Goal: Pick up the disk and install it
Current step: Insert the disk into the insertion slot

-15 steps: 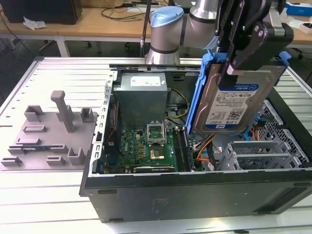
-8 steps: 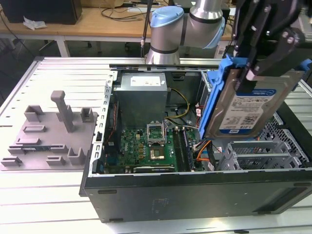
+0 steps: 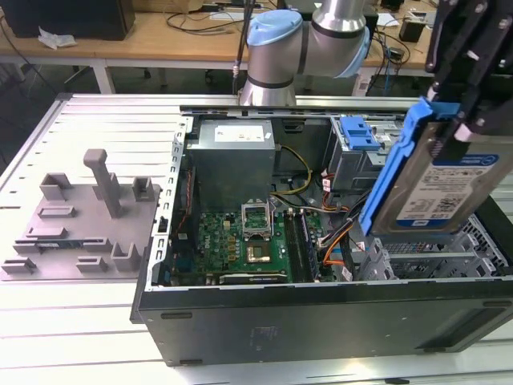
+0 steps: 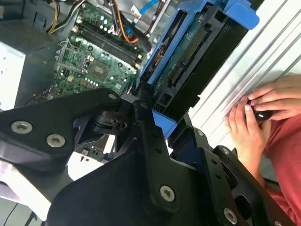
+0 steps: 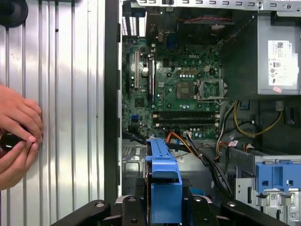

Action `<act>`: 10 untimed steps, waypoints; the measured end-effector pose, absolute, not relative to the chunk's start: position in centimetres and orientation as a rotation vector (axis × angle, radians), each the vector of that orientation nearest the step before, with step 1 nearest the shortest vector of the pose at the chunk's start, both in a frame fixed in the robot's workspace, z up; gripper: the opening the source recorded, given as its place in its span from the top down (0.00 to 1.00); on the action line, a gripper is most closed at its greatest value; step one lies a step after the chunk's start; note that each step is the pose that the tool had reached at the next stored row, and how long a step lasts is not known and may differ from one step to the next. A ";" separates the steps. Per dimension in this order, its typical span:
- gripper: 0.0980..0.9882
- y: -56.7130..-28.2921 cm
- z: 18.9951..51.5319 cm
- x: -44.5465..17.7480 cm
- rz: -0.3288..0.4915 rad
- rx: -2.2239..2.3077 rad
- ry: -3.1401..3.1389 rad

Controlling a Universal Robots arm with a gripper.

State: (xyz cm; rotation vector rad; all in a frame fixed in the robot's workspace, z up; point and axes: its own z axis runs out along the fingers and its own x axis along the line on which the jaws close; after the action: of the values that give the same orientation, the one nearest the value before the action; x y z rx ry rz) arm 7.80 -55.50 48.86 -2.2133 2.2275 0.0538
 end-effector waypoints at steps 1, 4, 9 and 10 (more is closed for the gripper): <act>0.70 -55.6 48.9 8.3 0.054 -2.213 2.228; 0.70 -55.6 48.9 9.2 0.054 -2.213 2.228; 0.70 -55.6 48.9 9.9 0.054 -2.208 2.222; 0.70 -55.6 48.9 9.9 0.056 -2.206 2.220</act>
State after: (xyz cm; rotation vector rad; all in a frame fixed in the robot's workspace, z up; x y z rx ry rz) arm 9.94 -55.64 48.85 -2.2059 2.2198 0.0561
